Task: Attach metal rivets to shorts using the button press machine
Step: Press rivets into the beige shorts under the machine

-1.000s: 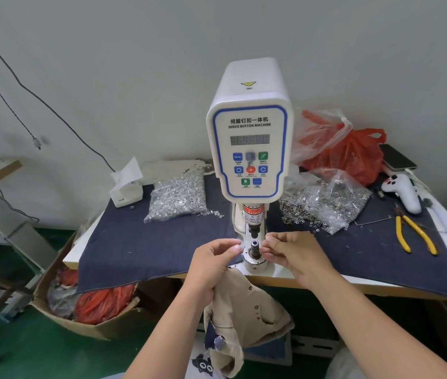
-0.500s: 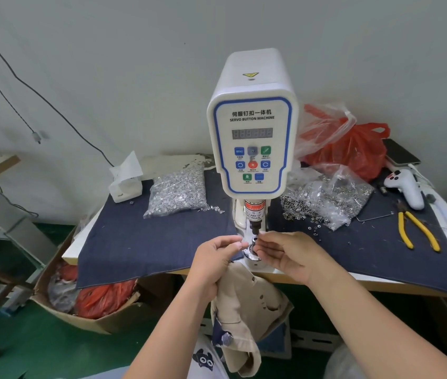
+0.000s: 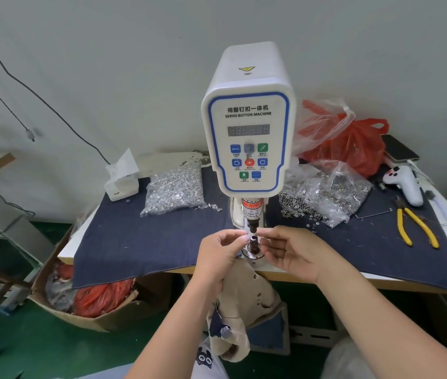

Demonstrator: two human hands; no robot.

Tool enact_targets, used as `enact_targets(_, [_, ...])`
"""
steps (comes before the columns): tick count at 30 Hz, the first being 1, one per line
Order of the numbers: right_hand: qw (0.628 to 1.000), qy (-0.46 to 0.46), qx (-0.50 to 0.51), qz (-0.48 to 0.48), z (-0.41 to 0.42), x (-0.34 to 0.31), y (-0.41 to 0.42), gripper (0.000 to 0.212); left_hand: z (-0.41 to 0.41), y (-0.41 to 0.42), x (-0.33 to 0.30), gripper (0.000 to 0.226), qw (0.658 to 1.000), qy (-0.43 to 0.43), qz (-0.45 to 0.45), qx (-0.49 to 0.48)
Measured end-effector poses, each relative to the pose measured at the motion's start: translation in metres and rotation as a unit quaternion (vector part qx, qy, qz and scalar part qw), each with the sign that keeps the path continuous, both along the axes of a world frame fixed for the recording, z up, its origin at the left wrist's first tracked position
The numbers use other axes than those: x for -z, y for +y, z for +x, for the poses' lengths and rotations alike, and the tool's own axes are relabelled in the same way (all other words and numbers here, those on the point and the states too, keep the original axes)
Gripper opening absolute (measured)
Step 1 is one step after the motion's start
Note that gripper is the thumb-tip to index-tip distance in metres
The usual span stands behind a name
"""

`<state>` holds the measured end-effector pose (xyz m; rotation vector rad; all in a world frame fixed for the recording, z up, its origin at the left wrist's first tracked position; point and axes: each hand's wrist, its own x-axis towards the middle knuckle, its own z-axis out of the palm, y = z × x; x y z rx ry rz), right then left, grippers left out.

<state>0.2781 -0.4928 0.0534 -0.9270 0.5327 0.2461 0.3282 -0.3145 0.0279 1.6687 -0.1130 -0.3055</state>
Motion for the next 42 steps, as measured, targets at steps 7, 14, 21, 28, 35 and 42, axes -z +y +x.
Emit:
enact_targets(7, [0.982,0.012,0.115,-0.149,-0.008,0.016,-0.031,0.017,0.004,-0.008,-0.001,0.01,0.995,-0.052,0.083,0.016])
enact_targets(14, [0.984,-0.007,0.124,-0.128,-0.015,0.024,-0.037,0.015,0.007,-0.012,-0.008,0.01,0.984,-0.087,0.15,0.027])
enact_targets(21, [0.984,-0.008,0.117,-0.135,-0.014,0.027,-0.039,0.017,0.007,-0.015,-0.021,0.008,0.978,-0.09,0.183,0.033])
enact_targets(28, [0.975,-0.026,0.084,-0.205,-0.017,0.025,-0.032,0.017,0.005,-0.008,-0.023,0.01,0.995,-0.024,0.097,0.026])
enact_targets(35, [0.825,-0.21,-0.214,-0.479,-0.041,0.01,-0.002,0.015,-0.004,0.014,-0.024,0.022,0.976,0.158,-0.147,0.037])
enact_targets(42, [0.829,-0.307,-0.106,-0.456,-0.045,0.001,0.011,0.011,-0.01,0.029,-0.037,0.022,0.988,0.027,-0.065,0.141])
